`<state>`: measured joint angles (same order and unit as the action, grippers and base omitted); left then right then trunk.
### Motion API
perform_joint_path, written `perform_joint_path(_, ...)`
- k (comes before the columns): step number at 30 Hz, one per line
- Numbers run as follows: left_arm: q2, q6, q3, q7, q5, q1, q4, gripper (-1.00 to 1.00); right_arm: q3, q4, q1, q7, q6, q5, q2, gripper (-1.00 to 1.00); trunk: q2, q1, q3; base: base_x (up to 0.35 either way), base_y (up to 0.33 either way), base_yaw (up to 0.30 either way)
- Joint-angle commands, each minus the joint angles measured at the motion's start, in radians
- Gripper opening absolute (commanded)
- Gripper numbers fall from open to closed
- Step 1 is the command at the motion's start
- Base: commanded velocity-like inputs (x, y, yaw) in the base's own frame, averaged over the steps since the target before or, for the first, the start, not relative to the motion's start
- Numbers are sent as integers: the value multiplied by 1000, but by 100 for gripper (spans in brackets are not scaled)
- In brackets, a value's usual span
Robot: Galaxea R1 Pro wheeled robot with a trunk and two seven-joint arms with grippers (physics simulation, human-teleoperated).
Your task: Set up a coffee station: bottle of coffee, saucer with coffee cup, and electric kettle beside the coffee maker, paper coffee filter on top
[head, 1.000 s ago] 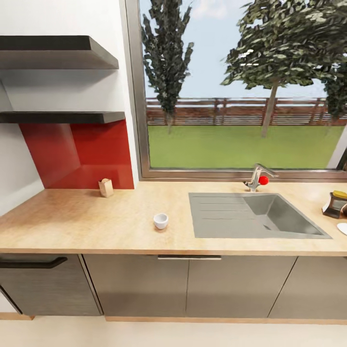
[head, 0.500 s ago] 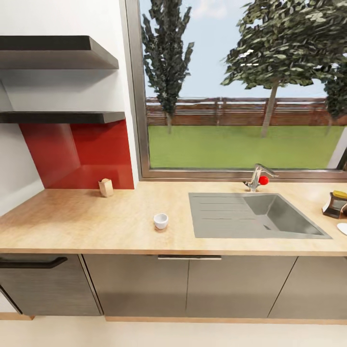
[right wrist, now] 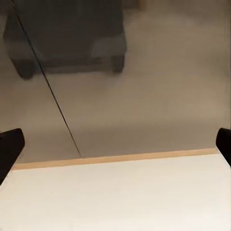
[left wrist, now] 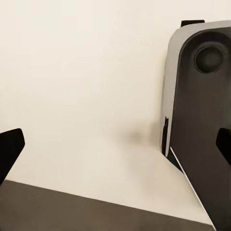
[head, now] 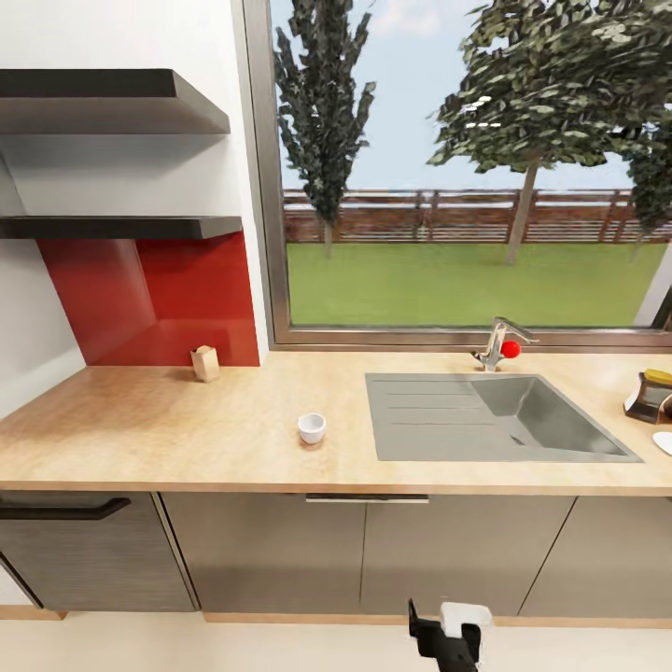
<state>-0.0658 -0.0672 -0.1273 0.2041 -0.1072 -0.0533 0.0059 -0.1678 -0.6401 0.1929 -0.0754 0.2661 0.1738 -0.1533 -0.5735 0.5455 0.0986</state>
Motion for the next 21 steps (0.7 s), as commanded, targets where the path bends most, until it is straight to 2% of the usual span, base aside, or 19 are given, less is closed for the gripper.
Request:
perform_joint_path(1,-2,-3,-9,1,-11,-1,1,100,-5,-17,3,-2,9,10,-10,100,-2,0,2,0,0,0)
perform_joint_path(3,-7,-3,-8,1,-11,-1,1,100,-4,-39,9,-2,15,10,-21,100,-2,0,2,0,0,0)
perform_joint_path(8,-20,-3,-8,2,-12,0,2,100,-3,-85,39,-1,22,10,-21,100,-2,0,2,0,0,0)
perform_joint_path(12,-24,-3,-8,2,-12,0,2,100,2,-132,90,-1,24,10,-21,100,-2,0,2,0,0,0)
perform_joint_path(13,-26,-3,-8,1,-12,0,1,100,86,-183,153,-3,23,10,-21,100,-2,0,2,0,0,0)
perform_joint_path(17,-26,-3,-8,1,-12,0,0,100,148,-264,169,-5,20,9,-21,100,-2,0,2,0,0,0)
perform_joint_path(19,-24,-3,-8,1,-10,0,-1,100,199,-341,181,-7,9,9,-21,100,-2,0,2,0,0,0)
perform_joint_path(21,-24,-3,-8,1,-10,0,-1,100,215,-364,217,-8,-35,9,-21,100,-2,0,2,0,0,0)
